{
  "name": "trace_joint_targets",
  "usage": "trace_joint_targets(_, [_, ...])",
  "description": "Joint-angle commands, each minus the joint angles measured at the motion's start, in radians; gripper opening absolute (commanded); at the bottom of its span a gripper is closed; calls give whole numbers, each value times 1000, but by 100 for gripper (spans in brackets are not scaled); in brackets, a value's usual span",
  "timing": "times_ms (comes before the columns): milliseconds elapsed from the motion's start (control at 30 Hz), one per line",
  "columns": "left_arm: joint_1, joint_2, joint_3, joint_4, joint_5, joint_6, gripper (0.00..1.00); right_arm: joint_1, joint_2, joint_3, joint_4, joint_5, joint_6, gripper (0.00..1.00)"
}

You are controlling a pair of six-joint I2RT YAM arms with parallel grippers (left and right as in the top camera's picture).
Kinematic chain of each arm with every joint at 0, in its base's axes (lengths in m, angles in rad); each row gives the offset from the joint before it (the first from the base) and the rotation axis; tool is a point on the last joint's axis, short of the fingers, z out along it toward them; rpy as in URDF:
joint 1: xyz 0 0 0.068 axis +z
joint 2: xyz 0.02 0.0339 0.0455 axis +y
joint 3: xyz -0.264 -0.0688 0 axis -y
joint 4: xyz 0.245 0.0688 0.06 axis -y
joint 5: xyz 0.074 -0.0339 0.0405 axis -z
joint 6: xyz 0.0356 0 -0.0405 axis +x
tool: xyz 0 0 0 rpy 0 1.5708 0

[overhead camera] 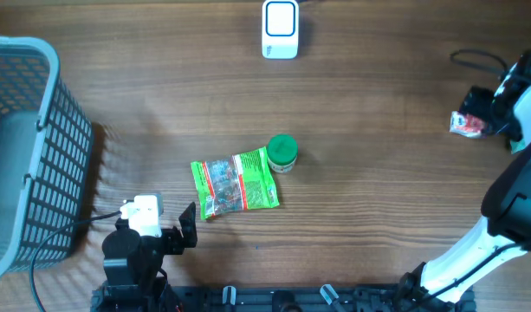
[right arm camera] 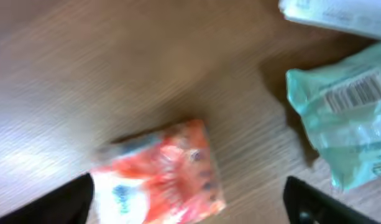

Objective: Scan the item barcode
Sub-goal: 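Swing the red pack right and release it at the right edge, then reach the right gripper to the green-lidded jar and grasp it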

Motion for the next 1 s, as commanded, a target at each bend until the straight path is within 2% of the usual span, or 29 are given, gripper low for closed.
trace_joint_targets(0, [4, -3, -3, 2, -2, 2, 100, 40, -162, 178, -156, -277, 198, 100])
trace_joint_targets(67, [4, -3, -3, 2, -2, 2, 100, 70, -213, 183, -230, -358, 297, 100])
trace_joint_targets(167, [4, -3, -3, 2, -2, 2, 100, 187, -267, 182, -500, -565, 576, 100])
trace_joint_targets(233, [4, -3, -3, 2, -2, 2, 100, 307, -264, 154, -619, -606, 602, 100])
trace_joint_targets(300, [4, -3, -3, 2, -2, 2, 100, 409, -264, 123, -621, -598, 600, 100])
trace_joint_targets(367, [4, -3, -3, 2, -2, 2, 100, 599, -263, 68, -554, -458, 603, 100])
trace_joint_targets(433, [4, -3, -3, 2, -2, 2, 100, 764, -259, 42, -525, -336, 682, 100])
trace_joint_targets(500, [4, -3, -3, 2, -2, 2, 100, 889, -259, 43, -480, -211, 771, 100])
trace_joint_targets(600, [4, -3, -3, 2, -2, 2, 100, 999, -246, 43, -414, -142, 816, 100])
trace_joint_targets(733, [4, -3, -3, 2, -2, 2, 100, 1070, -158, 48, -354, -121, 814, 99])
trace_joint_targets(967, [4, -3, -3, 2, -2, 2, 100, 1075, 1, 168, -375, -118, 840, 99])
